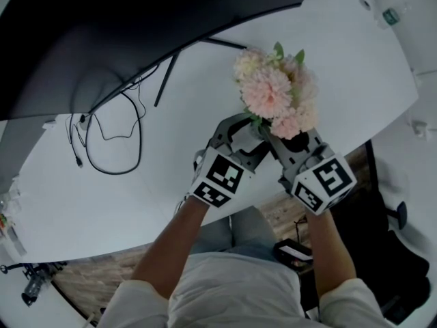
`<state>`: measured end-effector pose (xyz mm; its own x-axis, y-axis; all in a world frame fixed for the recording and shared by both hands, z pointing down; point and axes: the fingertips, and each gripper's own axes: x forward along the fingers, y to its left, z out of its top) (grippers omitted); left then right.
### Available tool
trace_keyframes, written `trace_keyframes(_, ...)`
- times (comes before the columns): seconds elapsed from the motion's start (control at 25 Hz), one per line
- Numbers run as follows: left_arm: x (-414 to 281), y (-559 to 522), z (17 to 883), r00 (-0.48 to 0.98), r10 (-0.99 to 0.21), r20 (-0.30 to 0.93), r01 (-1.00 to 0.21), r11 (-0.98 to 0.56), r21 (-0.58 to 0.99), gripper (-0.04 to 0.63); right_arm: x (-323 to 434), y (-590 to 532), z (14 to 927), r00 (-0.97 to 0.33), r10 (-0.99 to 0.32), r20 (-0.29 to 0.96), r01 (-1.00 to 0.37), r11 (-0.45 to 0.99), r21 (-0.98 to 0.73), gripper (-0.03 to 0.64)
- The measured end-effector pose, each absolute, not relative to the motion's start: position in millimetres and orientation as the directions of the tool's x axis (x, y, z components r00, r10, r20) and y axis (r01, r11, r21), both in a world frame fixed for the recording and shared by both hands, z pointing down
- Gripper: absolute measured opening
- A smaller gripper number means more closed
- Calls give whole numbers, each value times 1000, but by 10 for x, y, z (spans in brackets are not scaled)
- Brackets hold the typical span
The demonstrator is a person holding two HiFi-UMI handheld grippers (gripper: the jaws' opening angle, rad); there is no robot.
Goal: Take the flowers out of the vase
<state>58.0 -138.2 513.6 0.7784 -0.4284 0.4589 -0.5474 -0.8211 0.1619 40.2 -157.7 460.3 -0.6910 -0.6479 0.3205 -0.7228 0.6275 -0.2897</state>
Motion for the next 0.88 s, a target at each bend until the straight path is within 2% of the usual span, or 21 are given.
trace_keyframes(0.88, 550, -1405, 5154, 783, -428, 451, -550, -816, 180, 252, 473, -1563, 4465, -663, -675, 325, -749, 603, -275, 80)
